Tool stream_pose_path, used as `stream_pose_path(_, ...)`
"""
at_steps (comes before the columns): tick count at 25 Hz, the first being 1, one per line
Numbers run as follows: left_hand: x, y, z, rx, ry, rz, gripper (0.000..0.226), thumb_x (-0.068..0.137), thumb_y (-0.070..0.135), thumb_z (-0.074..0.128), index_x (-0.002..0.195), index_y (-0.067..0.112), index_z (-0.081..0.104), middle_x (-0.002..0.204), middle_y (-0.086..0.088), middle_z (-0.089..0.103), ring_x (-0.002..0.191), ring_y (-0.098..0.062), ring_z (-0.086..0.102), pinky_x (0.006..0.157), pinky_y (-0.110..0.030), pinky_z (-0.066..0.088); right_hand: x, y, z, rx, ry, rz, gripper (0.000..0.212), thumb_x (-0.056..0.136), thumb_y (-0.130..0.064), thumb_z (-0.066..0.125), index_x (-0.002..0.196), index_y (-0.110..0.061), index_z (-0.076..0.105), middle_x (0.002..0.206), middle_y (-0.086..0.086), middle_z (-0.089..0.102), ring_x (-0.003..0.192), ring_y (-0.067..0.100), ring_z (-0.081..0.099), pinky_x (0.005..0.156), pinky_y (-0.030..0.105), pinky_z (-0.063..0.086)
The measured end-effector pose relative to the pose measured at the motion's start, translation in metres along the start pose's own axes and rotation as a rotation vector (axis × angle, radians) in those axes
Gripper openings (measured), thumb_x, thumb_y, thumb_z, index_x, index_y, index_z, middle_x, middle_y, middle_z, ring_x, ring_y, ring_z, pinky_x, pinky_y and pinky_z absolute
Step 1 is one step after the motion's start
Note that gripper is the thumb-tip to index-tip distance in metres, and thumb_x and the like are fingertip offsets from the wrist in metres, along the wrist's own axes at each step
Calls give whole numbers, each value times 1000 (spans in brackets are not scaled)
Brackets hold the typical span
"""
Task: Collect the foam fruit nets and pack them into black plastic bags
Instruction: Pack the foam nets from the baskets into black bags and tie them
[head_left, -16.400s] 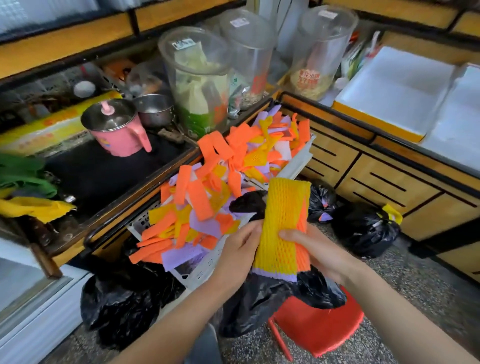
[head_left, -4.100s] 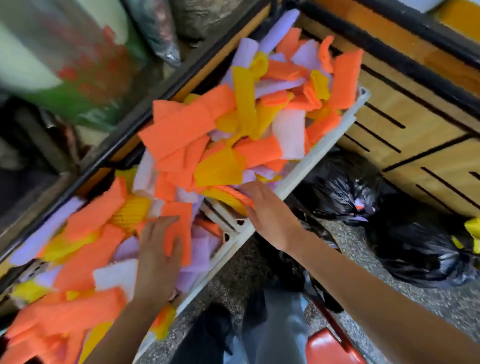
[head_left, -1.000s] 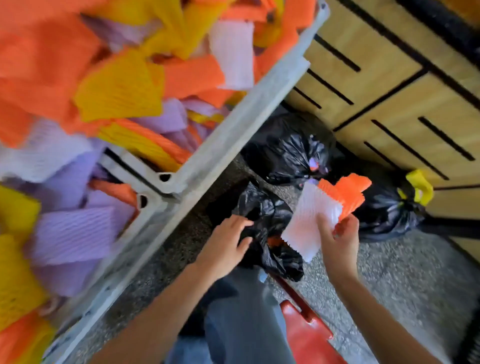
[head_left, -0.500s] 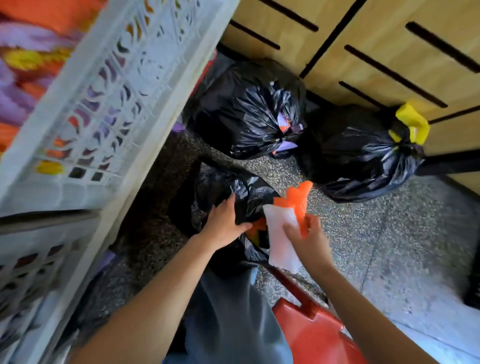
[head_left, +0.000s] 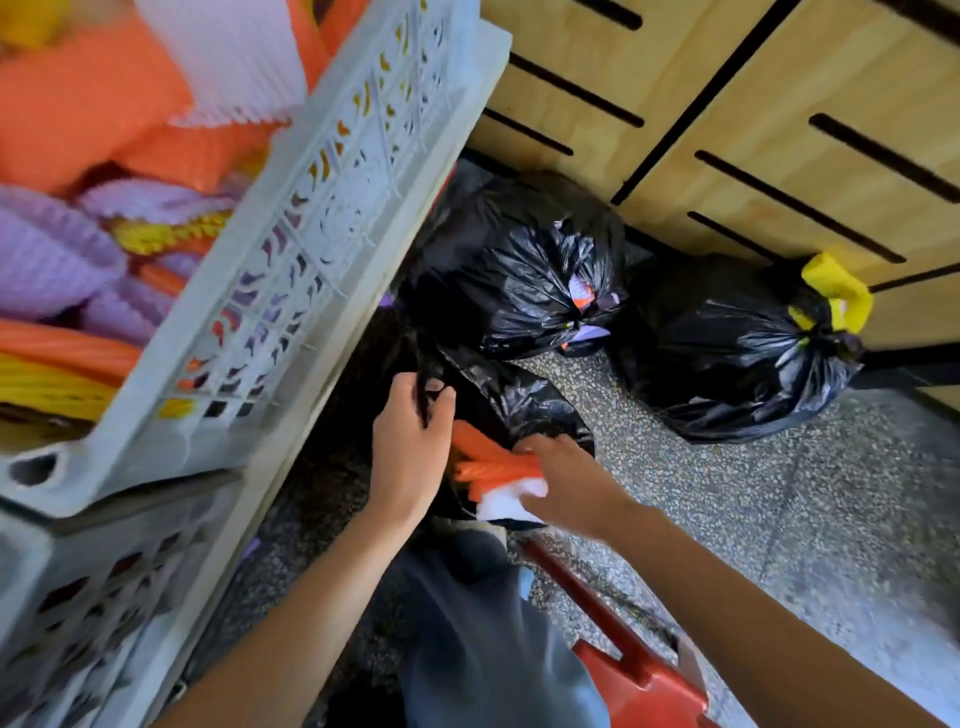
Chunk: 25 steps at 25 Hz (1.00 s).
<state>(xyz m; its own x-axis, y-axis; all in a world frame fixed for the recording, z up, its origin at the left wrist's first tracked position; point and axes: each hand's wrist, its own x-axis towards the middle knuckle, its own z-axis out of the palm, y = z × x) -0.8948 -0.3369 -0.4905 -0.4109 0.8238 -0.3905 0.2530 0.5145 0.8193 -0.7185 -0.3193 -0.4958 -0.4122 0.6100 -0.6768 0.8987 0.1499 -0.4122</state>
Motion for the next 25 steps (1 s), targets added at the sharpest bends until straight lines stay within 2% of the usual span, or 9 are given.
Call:
stream_pose_path(3, -2, -1, -18, 29, -12, 25, 17, 96, 30, 48, 97, 15, 57, 74, 8, 57, 72, -12, 55, 67, -27, 38, 34, -8, -7, 71, 215, 72, 51, 90, -23, 56, 137, -15, 38, 133, 6, 40, 124, 21, 36, 103, 30, 31)
stream_pose_path(5, 1, -6, -27, -17, -8, 42, 16, 97, 28, 48, 99, 17, 60, 81, 8, 62, 77, -6, 57, 70, -22, 41, 52, -13, -7, 83, 288, 88, 49, 91, -24, 54, 136, -12, 37, 132, 8, 43, 124, 23, 38, 100, 31, 33)
stream_pose_path(8, 8, -12, -35, -49, -12, 106, 14, 97, 22, 47, 99, 19, 61, 87, 12, 65, 81, 5, 57, 72, -9, 41, 70, -27, -3, 121, 239, -53, 46, 93, -26, 56, 133, -11, 39, 129, 8, 50, 119, 22, 46, 96, 30, 37)
stream_pose_path(10, 14, -14, -39, -73, 12, 131, 16, 98, 20, 47, 101, 17, 62, 89, 14, 65, 85, 7, 58, 75, -8, 41, 83, -35, -1, 76, 210, -191, 44, 92, -23, 58, 131, -11, 44, 128, 8, 52, 120, 23, 47, 98, 28, 35)
stream_pose_path(15, 29, -17, -48, -171, 71, 129, 17, 97, 16, 46, 99, 13, 62, 61, 17, 52, 64, 3, 52, 67, -12, 39, 118, -44, 0, -223, 54, -496, 42, 92, -22, 57, 130, -7, 48, 128, 11, 53, 120, 26, 47, 97, 30, 33)
stream_pose_path(19, 32, -22, -50, -160, 125, 159, 16, 97, 17, 48, 101, 12, 62, 66, 17, 53, 67, 3, 53, 68, -9, 38, 132, -40, -8, -567, -36, -564, 46, 93, -31, 54, 132, -8, 46, 125, 11, 54, 117, 28, 49, 95, 36, 39)
stream_pose_path(21, 32, -24, -54, -88, 149, 184, 15, 96, 18, 50, 104, 11, 61, 75, 15, 55, 74, -1, 55, 69, -10, 38, 129, -43, -24, -642, 133, -692, 34, 94, -35, 48, 112, -10, 60, 103, 8, 63, 97, 28, 60, 79, 34, 48)
stream_pose_path(23, 30, -26, -60, 6, 160, 224, 14, 94, 14, 53, 105, 11, 60, 87, 9, 58, 86, -8, 55, 73, -12, 38, 122, -48, -40, -662, 370, -839, 32, 93, -36, 42, 88, -13, 64, 79, 2, 62, 73, 23, 60, 61, 31, 49)
stream_pose_path(25, 26, -24, -67, 88, 164, 286, 14, 92, 12, 55, 105, 15, 59, 96, 9, 59, 92, -7, 55, 74, -4, 36, 112, -61, -60, -635, 495, -930, 30, 95, -33, 42, 87, -13, 63, 77, 1, 60, 70, 23, 56, 59, 32, 48)
